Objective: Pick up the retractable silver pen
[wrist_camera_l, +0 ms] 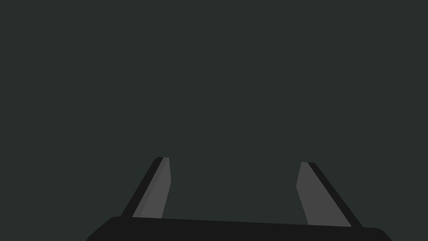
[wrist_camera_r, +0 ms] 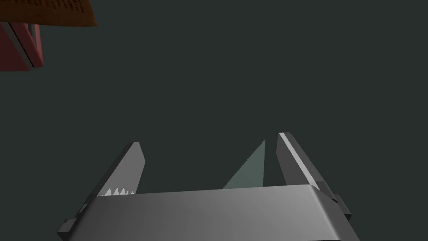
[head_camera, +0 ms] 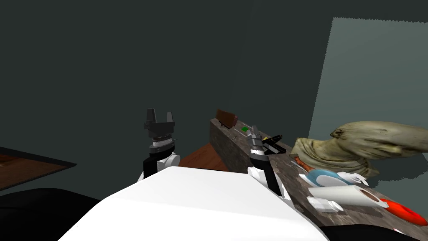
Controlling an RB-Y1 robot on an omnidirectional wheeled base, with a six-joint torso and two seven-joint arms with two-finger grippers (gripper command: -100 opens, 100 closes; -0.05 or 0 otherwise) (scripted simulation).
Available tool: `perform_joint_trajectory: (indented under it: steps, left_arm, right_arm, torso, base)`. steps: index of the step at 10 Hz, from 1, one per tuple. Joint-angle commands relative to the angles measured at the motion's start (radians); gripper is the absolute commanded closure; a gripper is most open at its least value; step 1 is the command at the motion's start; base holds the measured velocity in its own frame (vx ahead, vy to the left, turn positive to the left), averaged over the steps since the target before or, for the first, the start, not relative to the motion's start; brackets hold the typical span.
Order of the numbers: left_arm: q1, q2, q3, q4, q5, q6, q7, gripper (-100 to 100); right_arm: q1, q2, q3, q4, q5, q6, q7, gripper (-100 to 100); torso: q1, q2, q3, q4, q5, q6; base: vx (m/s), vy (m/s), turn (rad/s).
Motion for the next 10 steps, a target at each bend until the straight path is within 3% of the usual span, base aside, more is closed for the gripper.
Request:
perform_joint_trajectory:
  steps: [1,4,5,6,7,8,9,10]
  left_arm:
    - [0.0,0.0,0.0,0.0,0.0,0.0,0.0,0]
    - [0.0,0.0,0.0,0.0,0.0,0.0,0.0,0]
    - [0.0,0.0,0.0,0.0,0.0,0.0,0.0,0]
    - [0.0,0.0,0.0,0.0,0.0,0.0,0.0,0]
    - [0.0,0.0,0.0,0.0,0.0,0.0,0.0,0]
    - [0.0,0.0,0.0,0.0,0.0,0.0,0.0,0]
    - [0.0,0.0,0.0,0.0,0.0,0.0,0.0,0]
    - [0.0,0.0,0.0,0.0,0.0,0.0,0.0,0]
  right_arm:
    - [0.032,-0.05,0.009,-0.009,0.011,0.031,0.006,-100]
    - [0.062,-0.127,0.018,-0.016,0.022,0.061,0.012,-100]
    - [0.095,-0.161,0.027,-0.024,0.033,0.095,0.018,-100]
    - [0.095,-0.191,0.027,-0.024,0.033,0.095,0.018,-100]
    - [0.132,-0.225,0.037,-0.033,0.046,0.132,0.025,-100]
    - [0.132,-0.259,0.037,-0.033,0.046,0.132,0.025,-100]
    - [0.171,-0.289,0.048,-0.043,0.059,0.172,0.032,-100]
    - [0.171,-0.323,0.048,-0.043,0.059,0.172,0.032,-100]
  torso:
    - [0.0,0.0,0.0,0.0,0.0,0.0]
    - [0.0,0.0,0.0,0.0,0.0,0.0]
    - [0.0,0.0,0.0,0.0,0.0,0.0]
    - [0.0,0.0,0.0,0.0,0.0,0.0]
    - [0.0,0.0,0.0,0.0,0.0,0.0]
    - [0.0,0.0,0.0,0.0,0.0,0.0]
    - [0.0,0.0,0.0,0.0,0.0,0.0]
    - [0.0,0.0,0.0,0.0,0.0,0.0]
  base:
    - [0.014,0.006,0.092]
    - [0.012,0.004,0.089]
    - [0.016,0.007,0.155]
    - [0.014,0.002,0.073]
    - [0.017,0.005,0.127]
    - [0.014,0.002,0.085]
    - [0.024,0.005,0.192]
    - [0.019,-0.001,0.1]
